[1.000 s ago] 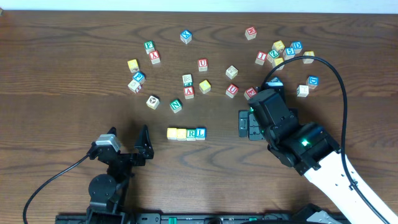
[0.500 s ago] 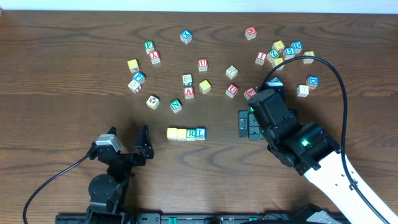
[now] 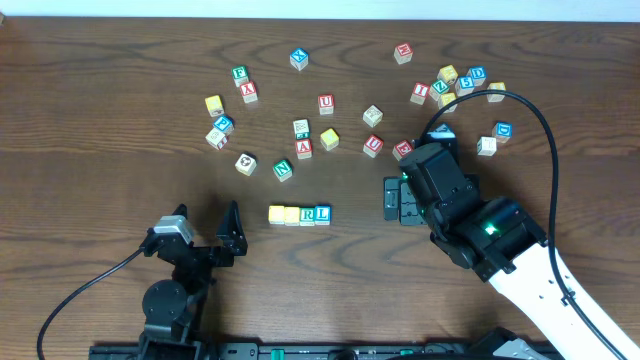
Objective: Spell out CORL
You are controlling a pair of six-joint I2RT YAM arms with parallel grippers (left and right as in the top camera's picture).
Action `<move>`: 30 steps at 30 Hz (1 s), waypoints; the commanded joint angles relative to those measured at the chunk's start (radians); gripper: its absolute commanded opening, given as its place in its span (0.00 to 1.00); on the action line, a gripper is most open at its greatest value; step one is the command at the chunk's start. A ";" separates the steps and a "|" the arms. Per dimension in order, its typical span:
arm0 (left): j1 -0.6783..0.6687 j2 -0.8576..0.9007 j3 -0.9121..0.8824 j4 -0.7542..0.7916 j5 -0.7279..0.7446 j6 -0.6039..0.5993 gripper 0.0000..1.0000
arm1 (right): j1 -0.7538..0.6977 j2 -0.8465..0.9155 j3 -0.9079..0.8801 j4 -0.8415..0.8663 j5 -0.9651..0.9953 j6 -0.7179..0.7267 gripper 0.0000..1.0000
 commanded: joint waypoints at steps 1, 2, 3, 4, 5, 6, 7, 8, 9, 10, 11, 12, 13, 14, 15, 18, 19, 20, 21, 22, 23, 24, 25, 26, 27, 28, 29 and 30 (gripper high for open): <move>0.005 -0.006 -0.010 -0.049 -0.009 0.020 0.99 | 0.007 -0.011 0.016 -0.002 0.012 -0.007 0.99; 0.005 -0.006 -0.010 -0.049 -0.009 0.020 0.99 | 0.007 -0.019 0.016 -0.001 0.012 -0.007 0.99; 0.005 -0.006 -0.010 -0.049 -0.009 0.020 0.99 | 0.007 -0.031 0.016 -0.002 0.012 -0.007 0.99; 0.005 -0.006 -0.010 -0.049 -0.009 0.020 0.99 | 0.007 -0.043 0.015 -0.005 0.013 -0.007 0.99; 0.005 -0.006 -0.010 -0.049 -0.009 0.020 0.99 | 0.007 -0.061 0.015 -0.002 0.013 -0.007 0.99; 0.005 -0.006 -0.010 -0.049 -0.009 0.020 0.99 | 0.005 -0.080 0.014 0.011 0.013 -0.007 0.99; 0.005 -0.006 -0.010 -0.049 -0.009 0.020 0.99 | 0.005 -0.098 0.014 0.014 0.013 -0.007 0.99; 0.005 -0.006 -0.010 -0.049 -0.009 0.020 0.99 | 0.005 -0.127 0.014 0.018 0.014 -0.007 0.99; 0.005 -0.006 -0.010 -0.049 -0.009 0.020 0.99 | 0.005 -0.145 0.014 0.023 0.022 -0.007 0.99; 0.005 -0.006 -0.010 -0.049 -0.009 0.020 0.99 | 0.005 -0.179 0.011 0.037 0.044 -0.008 0.99; 0.005 -0.006 -0.010 -0.049 -0.009 0.020 0.99 | 0.005 -0.206 0.006 0.053 0.069 -0.011 0.99; 0.005 -0.006 -0.010 -0.049 -0.009 0.020 0.99 | 0.003 -0.236 -0.002 0.080 0.096 -0.035 0.99; 0.005 -0.006 -0.010 -0.049 -0.009 0.020 0.99 | 0.002 -0.260 -0.012 0.113 0.107 -0.073 0.99; 0.005 -0.006 -0.010 -0.049 -0.009 0.020 0.99 | -0.004 -0.292 -0.027 0.163 0.109 -0.138 0.99; 0.005 -0.006 -0.010 -0.049 -0.009 0.020 0.99 | -0.014 -0.326 -0.050 0.227 0.102 -0.211 0.99; 0.005 -0.006 -0.010 -0.049 -0.009 0.020 0.99 | -0.056 -0.422 -0.142 0.417 0.016 -0.410 0.99; 0.005 -0.006 -0.010 -0.049 -0.009 0.020 0.99 | -0.079 -0.460 -0.188 0.489 -0.033 -0.470 0.99; 0.005 -0.006 -0.010 -0.049 -0.009 0.020 0.99 | -0.105 -0.498 -0.240 0.564 -0.081 -0.516 0.99; 0.005 -0.006 -0.010 -0.049 -0.009 0.020 0.99 | -0.129 -0.533 -0.290 0.630 -0.120 -0.547 0.99; 0.005 -0.006 -0.010 -0.049 -0.009 0.020 0.99 | -0.151 -0.566 -0.340 0.690 -0.149 -0.566 0.99; 0.005 -0.006 -0.010 -0.049 -0.009 0.020 0.99 | -0.174 -0.605 -0.397 0.754 -0.168 -0.578 0.99; 0.005 -0.006 -0.010 -0.049 -0.009 0.020 0.99 | -0.203 -0.669 -0.488 0.849 -0.167 -0.580 0.99; 0.005 -0.006 -0.010 -0.049 -0.009 0.020 0.99 | -0.219 -0.704 -0.534 0.896 -0.167 -0.586 0.99; 0.005 -0.006 -0.010 -0.049 -0.009 0.020 0.99 | -0.235 -0.737 -0.580 0.941 -0.167 -0.595 0.99; 0.005 -0.006 -0.010 -0.049 -0.009 0.020 0.99 | -0.256 -0.777 -0.633 0.992 -0.167 -0.595 0.99; 0.005 -0.006 -0.010 -0.049 -0.009 0.020 0.99 | -0.272 -0.803 -0.667 1.021 -0.167 -0.595 0.99; 0.005 -0.006 -0.010 -0.049 -0.009 0.020 0.99 | -0.296 -0.841 -0.713 1.052 -0.169 -0.594 0.99; 0.005 -0.006 -0.010 -0.049 -0.009 0.020 0.99 | -0.319 -0.877 -0.755 1.070 -0.178 -0.593 0.99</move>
